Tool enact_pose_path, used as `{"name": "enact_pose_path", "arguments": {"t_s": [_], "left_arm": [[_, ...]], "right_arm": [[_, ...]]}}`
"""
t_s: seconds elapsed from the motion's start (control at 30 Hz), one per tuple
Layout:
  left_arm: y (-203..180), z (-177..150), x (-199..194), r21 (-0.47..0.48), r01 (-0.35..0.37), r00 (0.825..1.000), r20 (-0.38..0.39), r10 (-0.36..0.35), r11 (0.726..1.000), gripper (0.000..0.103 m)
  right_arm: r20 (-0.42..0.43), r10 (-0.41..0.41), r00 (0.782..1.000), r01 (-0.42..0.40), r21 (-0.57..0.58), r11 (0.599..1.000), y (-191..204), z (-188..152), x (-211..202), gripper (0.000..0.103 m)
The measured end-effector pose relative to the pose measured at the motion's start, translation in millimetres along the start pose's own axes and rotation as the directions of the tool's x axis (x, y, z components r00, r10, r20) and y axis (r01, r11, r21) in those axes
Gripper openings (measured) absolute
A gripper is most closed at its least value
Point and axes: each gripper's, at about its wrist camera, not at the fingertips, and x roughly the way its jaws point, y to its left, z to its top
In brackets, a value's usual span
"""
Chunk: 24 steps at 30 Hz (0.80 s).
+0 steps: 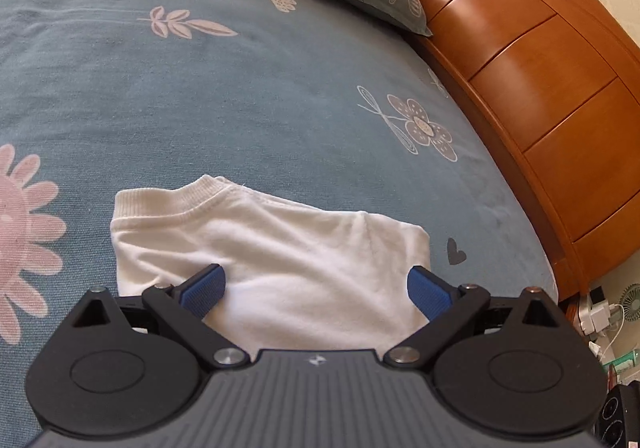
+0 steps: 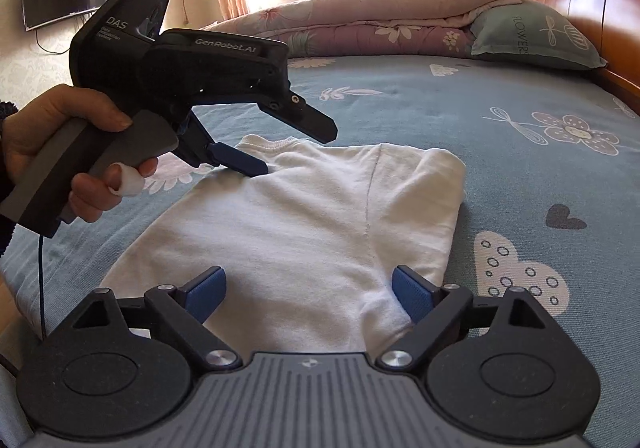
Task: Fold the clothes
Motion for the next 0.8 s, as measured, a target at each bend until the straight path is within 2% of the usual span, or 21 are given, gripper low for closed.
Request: {"name": "enact_pose_path", "arguments": {"t_s": [0.07,0.2,0.33,0.5,0.67,0.8], "left_arm": [[-13,1,-4,0.044,0.002,1.000,-0.006,-0.001,0.999,0.097],[-49,-2,-9,0.167,0.101,0.994,-0.057,-0.093,0.981,0.098],[-70,1,6,0.173,0.187,0.977,-0.136,-0.165,0.967,0.098],[-90,6,38,0.191,0.218,0.962,-0.207,-0.178,0.957,0.098],[-91,19,69,0.178,0.180,0.969,-0.203,-0.143,0.967,0.098],[-98,29,64,0.180,0.188,0.969,-0.196,-0.152,0.965,0.098]], "right_arm": [[-0.004,0.000,1.000,0.000,0.000,1.000,1,1,1,0.096],[-0.010,-0.002,1.000,0.002,-0.004,1.000,4,2,4,0.102],[-0.007,-0.020,1.000,0.020,-0.029,0.999,10,-1,5,0.103],[-0.002,-0.020,1.000,0.020,-0.033,0.999,10,-2,4,0.103],[-0.004,-0.026,1.000,0.026,-0.051,0.998,13,-3,4,0.103],[-0.001,-0.024,1.000,0.024,-0.056,0.998,13,-3,3,0.103]]}}
